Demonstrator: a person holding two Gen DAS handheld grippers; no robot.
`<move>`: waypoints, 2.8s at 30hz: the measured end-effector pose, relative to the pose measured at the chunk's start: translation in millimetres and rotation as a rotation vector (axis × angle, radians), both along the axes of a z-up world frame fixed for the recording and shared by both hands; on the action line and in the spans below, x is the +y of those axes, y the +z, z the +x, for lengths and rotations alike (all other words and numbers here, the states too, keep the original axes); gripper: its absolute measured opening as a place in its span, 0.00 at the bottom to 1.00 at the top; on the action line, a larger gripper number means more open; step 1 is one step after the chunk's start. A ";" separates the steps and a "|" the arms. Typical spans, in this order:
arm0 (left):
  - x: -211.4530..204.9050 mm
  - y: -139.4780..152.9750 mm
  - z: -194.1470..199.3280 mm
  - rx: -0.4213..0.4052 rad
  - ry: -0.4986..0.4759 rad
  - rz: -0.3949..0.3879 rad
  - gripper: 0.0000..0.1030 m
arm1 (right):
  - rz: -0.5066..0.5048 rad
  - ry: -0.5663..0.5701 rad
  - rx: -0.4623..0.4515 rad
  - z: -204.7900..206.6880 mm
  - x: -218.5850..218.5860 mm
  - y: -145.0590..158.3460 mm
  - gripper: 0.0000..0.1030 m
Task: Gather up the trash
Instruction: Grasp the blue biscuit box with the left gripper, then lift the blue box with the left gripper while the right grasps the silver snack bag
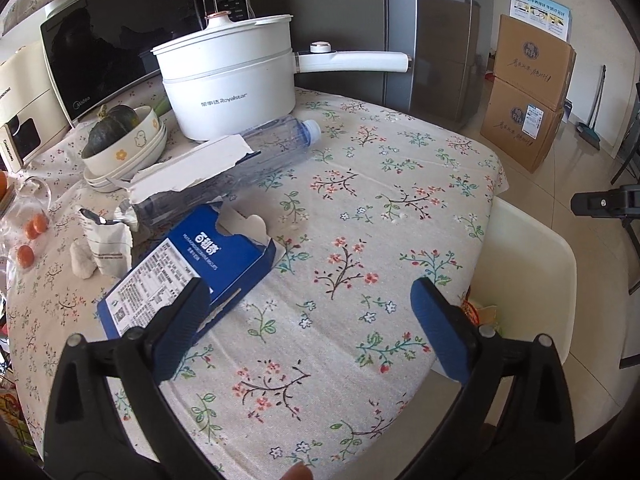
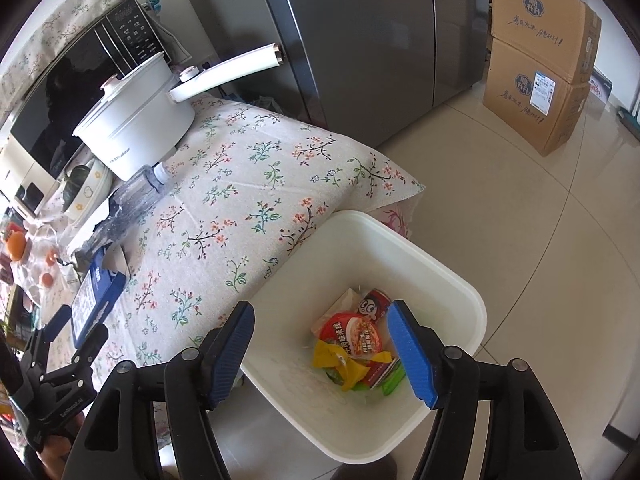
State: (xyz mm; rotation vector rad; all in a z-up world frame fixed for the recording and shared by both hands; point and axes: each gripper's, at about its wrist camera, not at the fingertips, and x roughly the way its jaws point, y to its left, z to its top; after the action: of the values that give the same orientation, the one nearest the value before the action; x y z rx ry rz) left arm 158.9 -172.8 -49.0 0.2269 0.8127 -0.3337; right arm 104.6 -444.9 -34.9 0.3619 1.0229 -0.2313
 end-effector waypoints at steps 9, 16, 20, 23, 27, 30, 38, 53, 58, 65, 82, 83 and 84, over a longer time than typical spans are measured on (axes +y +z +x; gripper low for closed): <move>45.0 -7.1 18.3 0.045 0.016 0.074 0.98 | 0.008 0.054 -0.018 19.1 35.9 7.2 0.71; 90.6 -8.7 49.0 0.085 -0.071 0.111 0.98 | 0.010 0.108 -0.025 31.7 62.0 7.7 0.71; 115.3 -17.8 70.0 0.168 -0.107 0.039 0.99 | 0.002 0.132 -0.021 37.6 71.1 6.2 0.71; 120.4 -29.1 79.6 0.220 -0.165 0.040 0.99 | 0.000 0.134 -0.015 41.9 74.1 3.9 0.71; 117.8 -41.5 85.0 0.252 -0.236 0.065 0.99 | -0.004 0.137 -0.005 48.1 77.9 0.5 0.71; 114.5 -43.6 87.6 0.263 -0.270 0.072 1.00 | -0.003 0.141 0.001 52.1 79.9 -1.5 0.71; 101.1 -59.6 89.1 0.296 -0.358 0.182 1.00 | 0.004 0.151 0.015 57.3 84.1 -6.6 0.71; 117.0 -26.5 35.4 0.293 -0.220 0.015 0.93 | 0.044 0.165 -0.029 67.0 103.0 8.8 0.71; 140.9 13.5 7.4 0.281 -0.126 -0.051 0.92 | 0.082 0.179 -0.058 80.5 126.5 13.9 0.71; 187.2 40.7 -11.0 0.213 0.133 -0.140 0.92 | 0.131 0.191 -0.070 101.9 169.7 10.0 0.71; 292.3 38.7 -3.2 0.045 0.525 -0.148 0.92 | 0.159 0.458 -0.105 170.2 346.1 -49.0 0.66; 294.1 36.8 -1.7 0.053 0.524 -0.148 0.92 | 0.161 0.464 -0.103 174.4 351.6 -54.4 0.66; 295.2 35.4 -0.5 0.058 0.521 -0.145 0.92 | 0.160 0.464 -0.100 178.2 355.9 -59.7 0.66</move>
State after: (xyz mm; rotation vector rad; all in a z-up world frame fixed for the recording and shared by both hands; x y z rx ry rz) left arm 158.5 122.4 -13.7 -0.1337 0.8692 0.0926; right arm 282.8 -88.9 -94.6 0.2677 1.0008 0.2850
